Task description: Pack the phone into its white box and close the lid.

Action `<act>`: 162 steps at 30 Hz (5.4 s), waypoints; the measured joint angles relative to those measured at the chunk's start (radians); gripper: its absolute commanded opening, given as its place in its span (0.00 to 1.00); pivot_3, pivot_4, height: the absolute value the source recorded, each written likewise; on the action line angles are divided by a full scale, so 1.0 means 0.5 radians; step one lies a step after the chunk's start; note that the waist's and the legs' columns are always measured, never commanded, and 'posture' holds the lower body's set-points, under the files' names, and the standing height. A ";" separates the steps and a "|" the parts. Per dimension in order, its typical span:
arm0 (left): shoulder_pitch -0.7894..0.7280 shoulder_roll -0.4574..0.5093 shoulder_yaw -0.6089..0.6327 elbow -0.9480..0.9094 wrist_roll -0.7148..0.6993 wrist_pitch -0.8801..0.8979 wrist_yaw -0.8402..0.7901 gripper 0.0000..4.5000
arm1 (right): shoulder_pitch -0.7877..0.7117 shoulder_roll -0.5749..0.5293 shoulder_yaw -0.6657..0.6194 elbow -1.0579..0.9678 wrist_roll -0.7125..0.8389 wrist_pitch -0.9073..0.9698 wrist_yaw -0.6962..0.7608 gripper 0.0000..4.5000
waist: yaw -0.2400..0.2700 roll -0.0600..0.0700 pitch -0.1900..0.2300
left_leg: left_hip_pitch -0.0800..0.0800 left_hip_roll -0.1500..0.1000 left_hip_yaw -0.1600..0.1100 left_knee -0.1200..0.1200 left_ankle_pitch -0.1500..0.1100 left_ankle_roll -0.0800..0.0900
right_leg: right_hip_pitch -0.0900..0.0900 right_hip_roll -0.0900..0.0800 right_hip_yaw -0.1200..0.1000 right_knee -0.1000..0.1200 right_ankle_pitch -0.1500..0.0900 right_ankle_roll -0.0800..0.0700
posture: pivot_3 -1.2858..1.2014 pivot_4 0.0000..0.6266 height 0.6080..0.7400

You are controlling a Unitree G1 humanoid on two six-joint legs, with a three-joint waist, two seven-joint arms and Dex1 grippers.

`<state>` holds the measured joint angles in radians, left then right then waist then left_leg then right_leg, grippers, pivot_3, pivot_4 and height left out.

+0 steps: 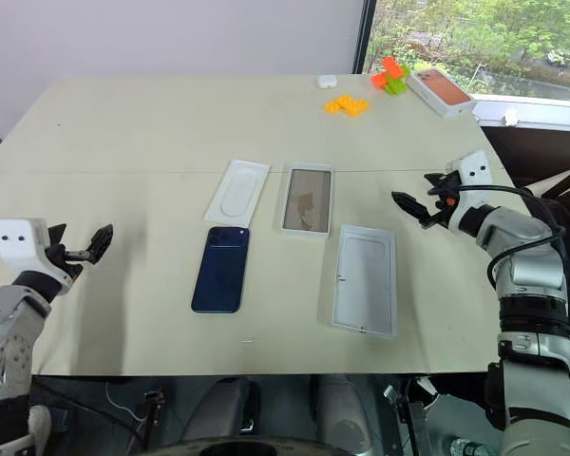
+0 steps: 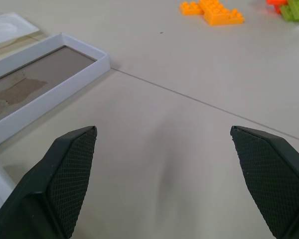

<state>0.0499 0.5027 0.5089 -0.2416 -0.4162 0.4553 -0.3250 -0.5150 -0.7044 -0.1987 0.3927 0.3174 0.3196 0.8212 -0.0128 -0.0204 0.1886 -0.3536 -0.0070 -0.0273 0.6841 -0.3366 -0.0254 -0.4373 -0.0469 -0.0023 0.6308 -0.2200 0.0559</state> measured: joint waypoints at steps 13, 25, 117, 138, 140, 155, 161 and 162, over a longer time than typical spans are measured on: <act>0.041 0.000 0.044 -0.065 -0.020 0.032 0.005 0.99 | 0.007 0.024 0.059 0.002 -0.017 -0.012 0.055 1.00 | 0.004 0.000 0.000 | -0.001 0.000 0.000 0.000 0.000 0.000 | 0.000 0.001 0.000 0.000 0.000 0.000 | 0.52 0.24 1.00; 0.013 -0.065 -0.150 -0.185 -0.151 0.115 -0.109 0.99 | 0.226 -0.098 0.046 -0.402 0.055 0.088 0.180 1.00 | 0.004 0.000 0.000 | 0.000 0.000 0.000 0.000 0.000 0.000 | 0.001 0.001 0.000 0.000 0.000 0.000 | 0.52 0.24 1.00; -1.404 -0.792 -0.158 0.418 -0.606 1.493 1.205 0.64 | 0.543 0.100 0.471 -1.786 0.161 0.525 -0.113 1.00 | 0.009 -0.004 0.000 | -0.001 -0.008 -0.010 0.002 0.008 -0.013 | 0.005 0.003 -0.003 -0.001 0.002 0.003 | 0.52 0.24 1.00; -1.572 -0.940 0.034 0.654 -0.548 1.689 1.193 0.01 | 0.541 0.092 0.470 -1.820 0.181 0.566 -0.104 1.00 | 0.011 -0.004 0.001 | 0.000 -0.010 -0.010 0.002 0.008 -0.014 | 0.005 0.003 -0.004 -0.001 0.002 0.004 | 0.52 0.24 1.00; -1.576 -0.940 0.049 0.630 -0.562 1.687 1.180 0.01 | 0.540 0.092 0.470 -1.820 0.181 0.567 -0.106 1.00 | 0.008 -0.004 0.001 | 0.000 -0.009 -0.010 0.002 0.008 -0.014 | 0.006 0.003 -0.004 0.000 0.002 0.003 | 0.52 0.24 1.00; -1.516 -0.951 0.283 0.380 -0.829 1.636 1.062 0.01 | 0.520 0.059 0.490 -1.820 0.184 0.566 -0.090 1.00 | 0.006 -0.004 0.001 | -0.001 -0.008 -0.010 0.002 0.009 -0.015 | 0.004 0.003 -0.003 -0.001 0.003 0.004 | 0.52 0.24 1.00; -1.456 -0.978 0.224 0.299 -1.000 1.692 0.950 0.01 | 0.514 0.002 0.379 -1.783 0.202 0.565 -0.074 1.00 | 0.029 -0.005 0.001 | -0.002 -0.010 -0.010 0.002 0.009 -0.015 | 0.005 0.002 -0.004 -0.002 0.003 0.004 | 0.52 0.24 1.00; -1.466 -1.020 0.184 0.295 -1.028 1.712 0.943 0.01 | 0.514 -0.018 0.334 -1.753 0.202 0.565 -0.074 1.00 | 0.042 -0.005 0.001 | -0.002 -0.014 -0.010 0.002 0.008 -0.015 | 0.005 0.001 -0.004 -0.002 0.003 0.004 | 0.52 0.24 1.00</act>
<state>-0.6828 -0.0071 0.6011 -0.0942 -0.9303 1.3113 0.1464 -0.2580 -0.7132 -0.0317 -0.4840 0.4184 0.6019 0.7842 0.0080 -0.0231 0.1893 -0.3543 -0.0139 -0.0323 0.6852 -0.3324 -0.0327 -0.4347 -0.0465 -0.0043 0.6299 -0.2187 0.0579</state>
